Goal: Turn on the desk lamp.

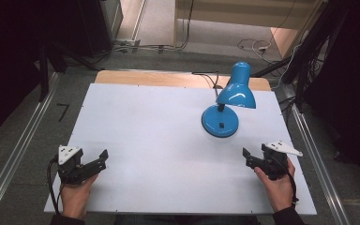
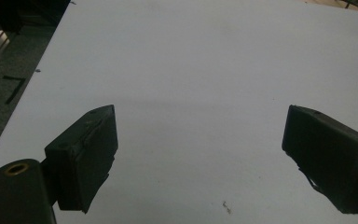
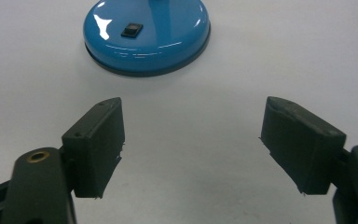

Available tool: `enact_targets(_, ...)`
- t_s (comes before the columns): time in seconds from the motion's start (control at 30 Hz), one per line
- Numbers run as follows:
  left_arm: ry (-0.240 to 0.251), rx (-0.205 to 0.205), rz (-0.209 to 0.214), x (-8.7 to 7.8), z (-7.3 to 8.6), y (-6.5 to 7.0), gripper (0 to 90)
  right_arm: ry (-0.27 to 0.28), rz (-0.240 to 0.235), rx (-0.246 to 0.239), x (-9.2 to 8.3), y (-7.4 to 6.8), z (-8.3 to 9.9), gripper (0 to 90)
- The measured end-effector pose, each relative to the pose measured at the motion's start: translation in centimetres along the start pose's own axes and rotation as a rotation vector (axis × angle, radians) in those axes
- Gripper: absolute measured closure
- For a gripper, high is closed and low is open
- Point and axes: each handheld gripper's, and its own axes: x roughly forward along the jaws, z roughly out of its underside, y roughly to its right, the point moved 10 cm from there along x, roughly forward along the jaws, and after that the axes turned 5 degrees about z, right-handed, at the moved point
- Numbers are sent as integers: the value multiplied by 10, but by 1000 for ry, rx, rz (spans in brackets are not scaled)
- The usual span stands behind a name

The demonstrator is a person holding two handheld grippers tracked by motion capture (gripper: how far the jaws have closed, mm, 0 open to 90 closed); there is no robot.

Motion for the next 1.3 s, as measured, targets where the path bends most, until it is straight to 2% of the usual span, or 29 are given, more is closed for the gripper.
enact_targets(0.03,0,0,-1,0,0,0,107,0,0,0,0,0,0,244)
enact_targets(0.1,-1,2,-1,0,0,0,108,5,-11,2,2,-4,-3,332)
enact_targets(0.13,-1,3,-1,0,0,0,107,5,-11,2,2,-4,-3,332)
enact_targets(0.2,-2,3,1,0,1,0,108,4,-32,-9,3,-9,-4,423)
enact_targets(0.3,-5,-1,4,1,1,0,107,6,-33,-6,5,-10,-5,459)
enact_targets(0.43,-14,3,6,4,2,0,107,23,-40,26,6,-9,-11,598)
enact_targets(0.47,-11,2,5,3,2,1,108,22,-37,25,7,-8,-11,639)
enact_targets(0.5,-9,-4,10,2,1,2,108,16,-45,45,8,-7,-12,702)
enact_targets(0.53,-10,-7,13,3,2,1,108,16,-45,45,8,-7,-12,702)
enact_targets(0.6,-21,-12,13,6,3,0,108,15,-49,59,12,-6,-14,770)
enact_targets(0.73,-16,-5,16,5,2,1,108,-4,-58,48,18,-11,-11,794)
enact_targets(0.8,-16,3,18,5,2,2,108,1,-55,18,19,-16,-13,811)
enact_targets(0.87,-8,-1,20,4,1,2,108,20,-64,2,18,-24,-18,838)
enact_targets(0.93,-17,2,14,5,2,1,108,24,-63,-5,19,-26,-20,855)
enact_targets(1.17,-10,7,20,3,1,4,108,19,-99,-3,27,-40,-25,876)
enact_targets(1.3,-15,2,15,5,2,2,108,24,-99,-11,30,-43,-27,876)
